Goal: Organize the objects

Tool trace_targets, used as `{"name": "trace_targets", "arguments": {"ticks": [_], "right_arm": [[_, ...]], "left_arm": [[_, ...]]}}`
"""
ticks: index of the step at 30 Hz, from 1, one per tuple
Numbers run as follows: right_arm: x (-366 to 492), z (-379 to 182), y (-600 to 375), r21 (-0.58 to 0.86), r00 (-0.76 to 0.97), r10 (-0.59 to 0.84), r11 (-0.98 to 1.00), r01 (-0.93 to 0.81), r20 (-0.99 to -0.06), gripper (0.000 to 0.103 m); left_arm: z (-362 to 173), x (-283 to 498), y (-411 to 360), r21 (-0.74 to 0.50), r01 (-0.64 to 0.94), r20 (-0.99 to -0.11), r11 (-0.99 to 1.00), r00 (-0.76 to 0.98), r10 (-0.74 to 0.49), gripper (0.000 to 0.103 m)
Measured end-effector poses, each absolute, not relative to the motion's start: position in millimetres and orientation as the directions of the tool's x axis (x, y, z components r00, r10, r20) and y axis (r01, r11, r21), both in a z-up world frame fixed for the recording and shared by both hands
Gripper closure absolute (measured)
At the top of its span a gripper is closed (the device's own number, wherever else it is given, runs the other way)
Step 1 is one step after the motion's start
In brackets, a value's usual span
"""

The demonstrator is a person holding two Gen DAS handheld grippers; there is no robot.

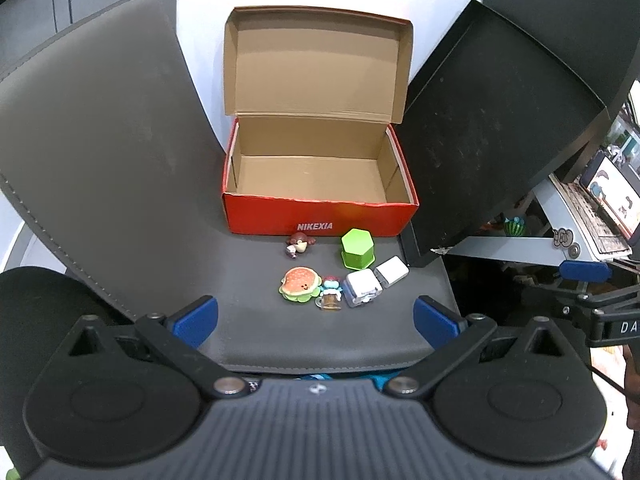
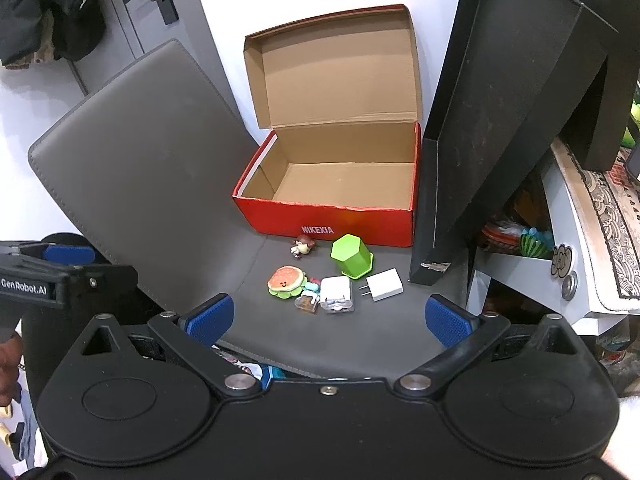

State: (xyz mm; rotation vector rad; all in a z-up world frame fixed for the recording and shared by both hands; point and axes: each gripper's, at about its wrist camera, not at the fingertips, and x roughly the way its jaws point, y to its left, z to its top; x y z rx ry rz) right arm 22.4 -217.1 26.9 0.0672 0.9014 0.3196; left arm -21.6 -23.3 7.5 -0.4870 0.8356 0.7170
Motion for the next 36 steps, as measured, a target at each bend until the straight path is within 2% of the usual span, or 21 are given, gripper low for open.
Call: {"name": "trace_targets", "arguments": {"ticks": [14,36], "right_arm": [[36.6,14.8,-216.5,0.198,0.568,0.290,0.955,-0.220,-0.770,0.000],[76.2,-32.9,-223.8,0.240,0.509,0.292,0.956,-0.167,-0.809,0.000]], "left_arm": [[0.9,-14.1,-11.7,-0.095,-0.799,-0.815,0.594,0.405,0.414,0.000],[-54.1,27.7,31.0,-0.105,-0.893,-0.873,0.437,0.293,0.389,0.000]]}}
